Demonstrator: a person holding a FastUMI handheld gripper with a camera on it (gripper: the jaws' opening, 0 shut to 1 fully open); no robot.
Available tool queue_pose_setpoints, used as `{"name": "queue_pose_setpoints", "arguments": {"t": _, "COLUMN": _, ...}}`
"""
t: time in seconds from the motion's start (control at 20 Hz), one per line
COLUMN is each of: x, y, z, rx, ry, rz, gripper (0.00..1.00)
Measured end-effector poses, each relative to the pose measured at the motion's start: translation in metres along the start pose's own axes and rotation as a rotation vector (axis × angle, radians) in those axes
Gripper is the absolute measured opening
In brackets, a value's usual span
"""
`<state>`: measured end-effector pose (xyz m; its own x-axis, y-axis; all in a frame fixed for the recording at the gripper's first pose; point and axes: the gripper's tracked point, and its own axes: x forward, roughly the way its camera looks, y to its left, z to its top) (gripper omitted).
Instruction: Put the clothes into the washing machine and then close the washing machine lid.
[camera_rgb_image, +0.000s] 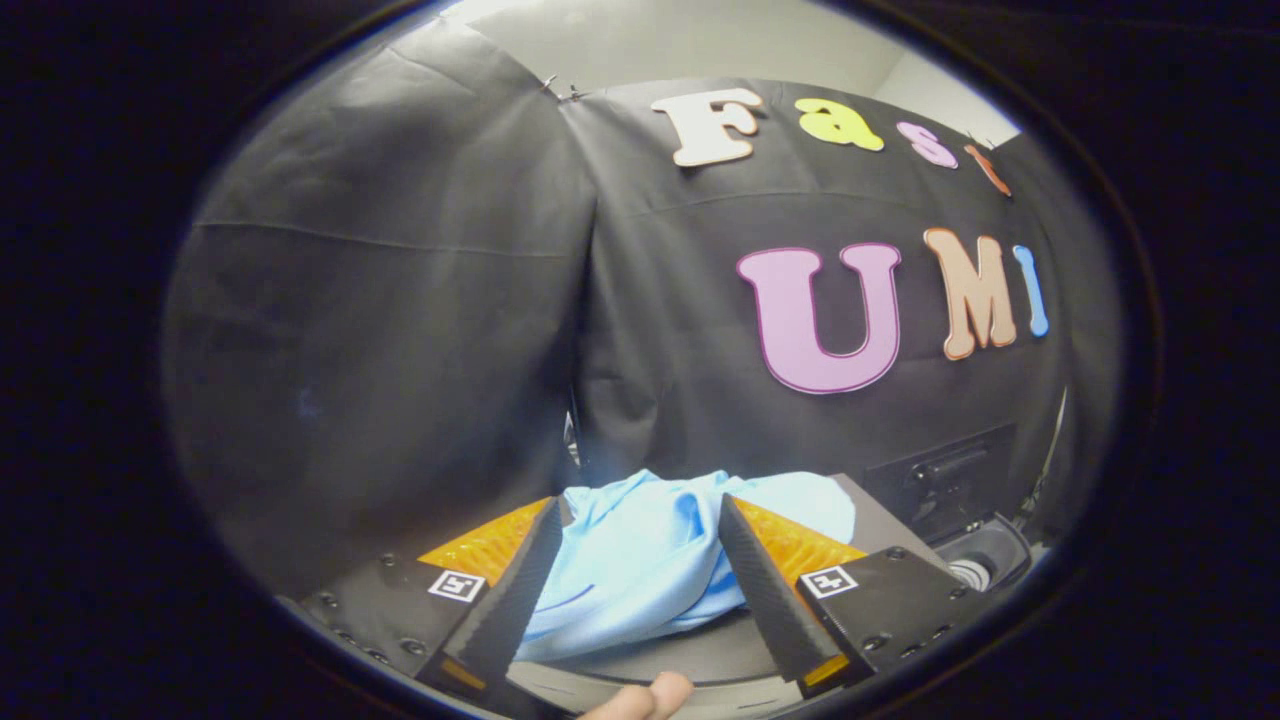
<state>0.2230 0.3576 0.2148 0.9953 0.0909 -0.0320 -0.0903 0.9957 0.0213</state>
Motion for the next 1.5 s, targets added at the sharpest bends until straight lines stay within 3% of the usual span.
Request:
{"name": "queue_pose_setpoints", "arguments": {"t": 0.65, "x": 0.07, "y": -0.007, "z": -0.046, "rx": -0.073, "ry": 0.296, "rz": -0.11, "gripper": 0.98}}
{"name": "queue_pose_setpoints", "arguments": {"t": 0.9, "x": 0.066, "y": -0.009, "z": -0.012, "rx": -0.088, "ry": 0.331, "rz": -0.159, "gripper": 0.98}}
{"name": "queue_pose_setpoints", "arguments": {"t": 1.05, "x": 0.073, "y": -0.021, "z": -0.023, "rx": -0.05, "ry": 0.421, "rz": -0.208, "gripper": 0.99}}
{"name": "queue_pose_setpoints", "arguments": {"t": 1.2, "x": 0.064, "y": -0.048, "z": -0.037, "rx": -0.189, "ry": 0.577, "rz": -0.293, "gripper": 1.0}}
{"name": "queue_pose_setpoints", "arguments": {"t": 1.3, "x": 0.061, "y": -0.059, "z": -0.035, "rx": -0.248, "ry": 0.592, "rz": -0.337, "gripper": 1.0}}
{"name": "queue_pose_setpoints", "arguments": {"t": 1.5, "x": 0.066, "y": -0.052, "z": -0.06, "rx": -0.2, "ry": 0.648, "rz": -0.305, "gripper": 1.0}}
